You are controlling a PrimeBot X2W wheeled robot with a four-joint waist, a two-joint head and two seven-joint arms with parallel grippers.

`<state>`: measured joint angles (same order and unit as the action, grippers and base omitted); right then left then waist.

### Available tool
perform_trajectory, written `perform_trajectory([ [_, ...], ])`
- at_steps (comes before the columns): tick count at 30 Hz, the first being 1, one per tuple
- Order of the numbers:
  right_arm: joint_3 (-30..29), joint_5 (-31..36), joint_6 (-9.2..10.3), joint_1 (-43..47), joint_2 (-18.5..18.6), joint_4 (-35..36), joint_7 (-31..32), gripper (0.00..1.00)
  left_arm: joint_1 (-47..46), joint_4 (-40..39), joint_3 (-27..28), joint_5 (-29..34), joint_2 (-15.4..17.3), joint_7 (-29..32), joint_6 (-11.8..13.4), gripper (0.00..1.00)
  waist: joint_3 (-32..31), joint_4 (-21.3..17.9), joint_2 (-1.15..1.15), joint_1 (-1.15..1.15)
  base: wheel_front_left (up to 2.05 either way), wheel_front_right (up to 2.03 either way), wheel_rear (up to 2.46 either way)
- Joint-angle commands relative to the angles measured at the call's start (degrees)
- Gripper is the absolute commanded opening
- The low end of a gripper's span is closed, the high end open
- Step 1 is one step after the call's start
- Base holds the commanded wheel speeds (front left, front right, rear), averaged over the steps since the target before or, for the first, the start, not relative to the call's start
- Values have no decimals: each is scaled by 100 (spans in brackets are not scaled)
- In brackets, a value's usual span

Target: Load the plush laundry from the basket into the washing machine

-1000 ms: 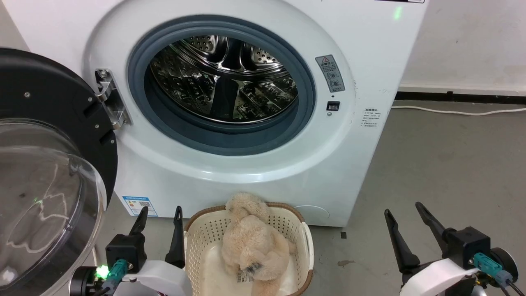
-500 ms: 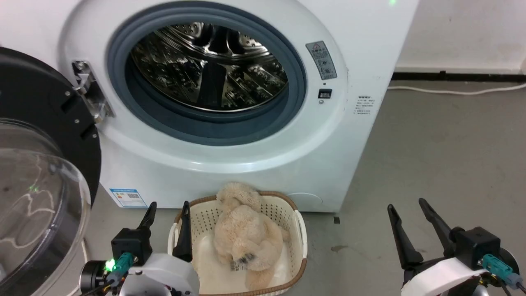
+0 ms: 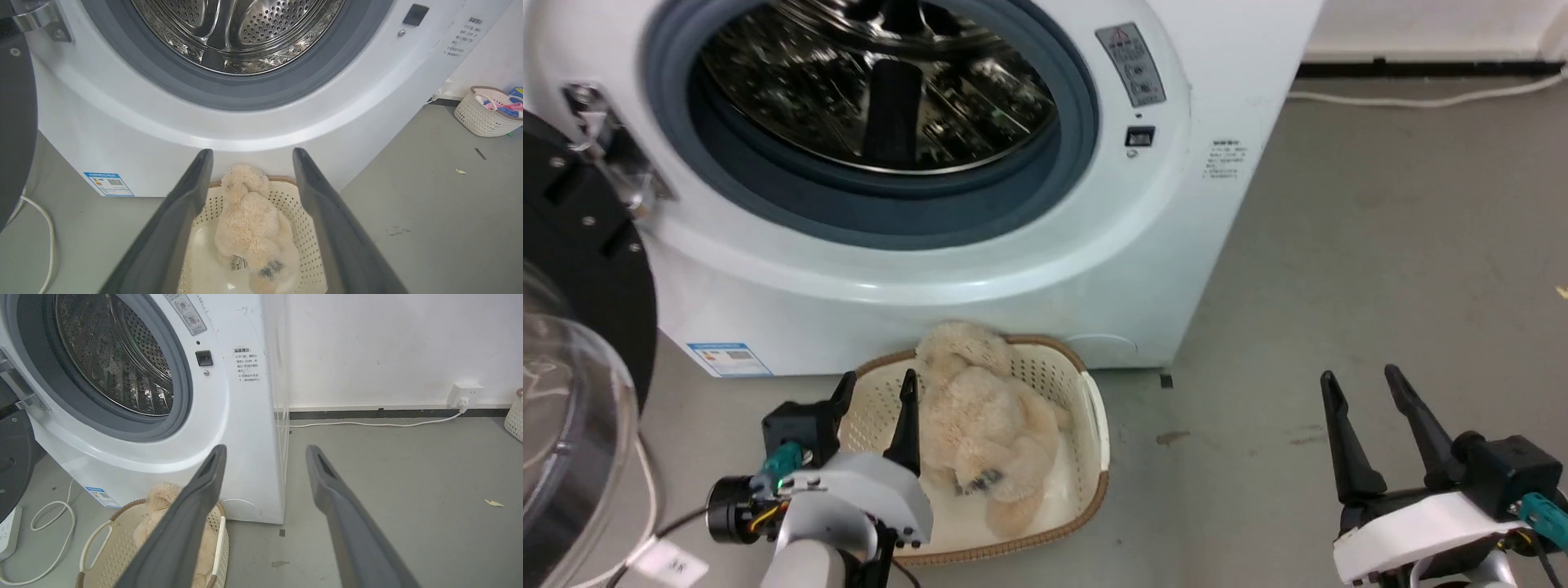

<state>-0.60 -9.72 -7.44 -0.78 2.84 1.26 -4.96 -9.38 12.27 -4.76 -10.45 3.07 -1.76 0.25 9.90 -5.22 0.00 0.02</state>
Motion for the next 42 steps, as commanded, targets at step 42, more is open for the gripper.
perform_trajectory([
  [42,5,-1287,-3,-519,3,301,-544,100,-2262,2744,-359,-1321,323,1883,1204,100,2449,-1078,0,-2,0,0,0],
])
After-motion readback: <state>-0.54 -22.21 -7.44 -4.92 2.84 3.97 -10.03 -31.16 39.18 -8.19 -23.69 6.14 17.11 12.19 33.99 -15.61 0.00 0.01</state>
